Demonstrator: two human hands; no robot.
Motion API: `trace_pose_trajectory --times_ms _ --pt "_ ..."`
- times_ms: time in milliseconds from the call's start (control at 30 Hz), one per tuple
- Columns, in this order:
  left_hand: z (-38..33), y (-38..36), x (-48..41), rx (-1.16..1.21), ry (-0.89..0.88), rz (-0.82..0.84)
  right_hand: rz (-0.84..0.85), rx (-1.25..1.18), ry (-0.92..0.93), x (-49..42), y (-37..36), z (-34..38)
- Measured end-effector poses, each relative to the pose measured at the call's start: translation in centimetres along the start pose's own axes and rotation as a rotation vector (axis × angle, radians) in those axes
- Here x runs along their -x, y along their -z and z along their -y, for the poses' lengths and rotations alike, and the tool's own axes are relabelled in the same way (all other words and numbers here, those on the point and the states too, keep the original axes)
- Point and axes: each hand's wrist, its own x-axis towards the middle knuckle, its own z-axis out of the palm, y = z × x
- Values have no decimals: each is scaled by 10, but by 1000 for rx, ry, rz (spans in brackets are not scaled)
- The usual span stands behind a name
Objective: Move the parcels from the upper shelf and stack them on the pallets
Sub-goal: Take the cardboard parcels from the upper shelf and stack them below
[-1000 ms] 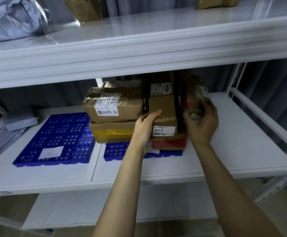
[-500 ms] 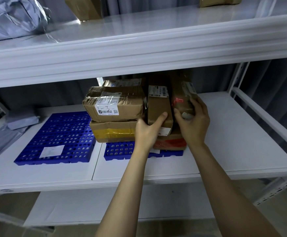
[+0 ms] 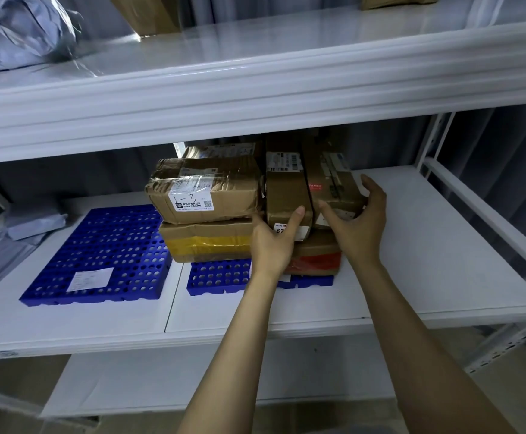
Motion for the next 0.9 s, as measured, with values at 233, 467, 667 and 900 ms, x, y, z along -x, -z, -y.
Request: trace_pose_trajectory --times_ms 233,467,667,900 --pt "5 -4 -3 -47 -11 -89 -41 -234 -239 -9 -1 3" --pt "17 -1 -3 -55 11 -104 67 -402 -377 -15 -6 -5" --pt "14 -1 -4 -105 43 -112 92 -427 -363 -13 -6 -4" --pt "5 -2 -4 -387 44 -201 112 -414 -347 -15 -7 1"
